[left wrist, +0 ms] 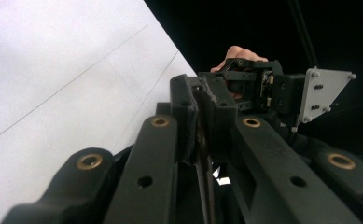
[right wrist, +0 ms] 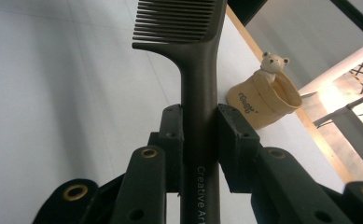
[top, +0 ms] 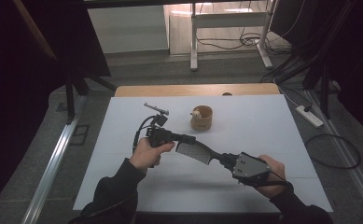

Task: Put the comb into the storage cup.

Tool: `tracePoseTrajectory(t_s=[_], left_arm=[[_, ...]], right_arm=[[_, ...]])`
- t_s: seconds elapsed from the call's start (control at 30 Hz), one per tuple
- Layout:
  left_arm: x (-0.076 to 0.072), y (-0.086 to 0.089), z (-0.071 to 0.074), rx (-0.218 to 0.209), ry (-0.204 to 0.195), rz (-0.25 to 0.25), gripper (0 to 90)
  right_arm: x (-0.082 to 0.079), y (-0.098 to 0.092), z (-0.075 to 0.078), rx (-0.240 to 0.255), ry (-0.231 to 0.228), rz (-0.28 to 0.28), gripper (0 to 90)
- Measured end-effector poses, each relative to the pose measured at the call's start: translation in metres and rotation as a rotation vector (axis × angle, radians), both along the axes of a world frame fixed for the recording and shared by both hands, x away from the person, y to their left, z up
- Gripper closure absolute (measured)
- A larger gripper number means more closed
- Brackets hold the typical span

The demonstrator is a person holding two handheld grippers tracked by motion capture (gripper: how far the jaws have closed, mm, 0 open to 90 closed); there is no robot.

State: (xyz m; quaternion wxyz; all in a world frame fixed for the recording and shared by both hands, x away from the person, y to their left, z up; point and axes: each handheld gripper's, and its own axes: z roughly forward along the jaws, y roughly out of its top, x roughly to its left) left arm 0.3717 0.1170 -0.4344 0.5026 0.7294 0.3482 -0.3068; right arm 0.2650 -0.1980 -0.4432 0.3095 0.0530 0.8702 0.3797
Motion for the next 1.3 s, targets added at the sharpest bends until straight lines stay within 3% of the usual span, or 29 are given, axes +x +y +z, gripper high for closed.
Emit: tracePoseTrajectory(t_s=[0.1,0.23,0.63,1.0,1.3], left_arm=[[0.000,0.000,-0.001,-0.007,0.000,0.013,83.5],[-0.001,-0.001,0.003,0.013,-0.032,0.025,83.7],[-0.002,0.005,0.008,0.035,-0.096,0.065,83.7],[-0.001,0.012,0.012,0.042,-0.123,0.090,83.7],[0.000,0.018,0.017,0.044,-0.142,0.101,83.7]], right_arm=[[0.001,0.001,-0.001,-0.001,-0.010,-0.006,71.7],[0.003,0.002,-0.003,-0.006,0.002,-0.012,69.9],[0.009,0.001,-0.002,0.038,0.071,-0.062,44.7],[0.015,-0.002,0.000,0.075,0.176,-0.116,25.8],[0.018,-0.007,0.001,0.107,0.245,-0.154,18.6]])
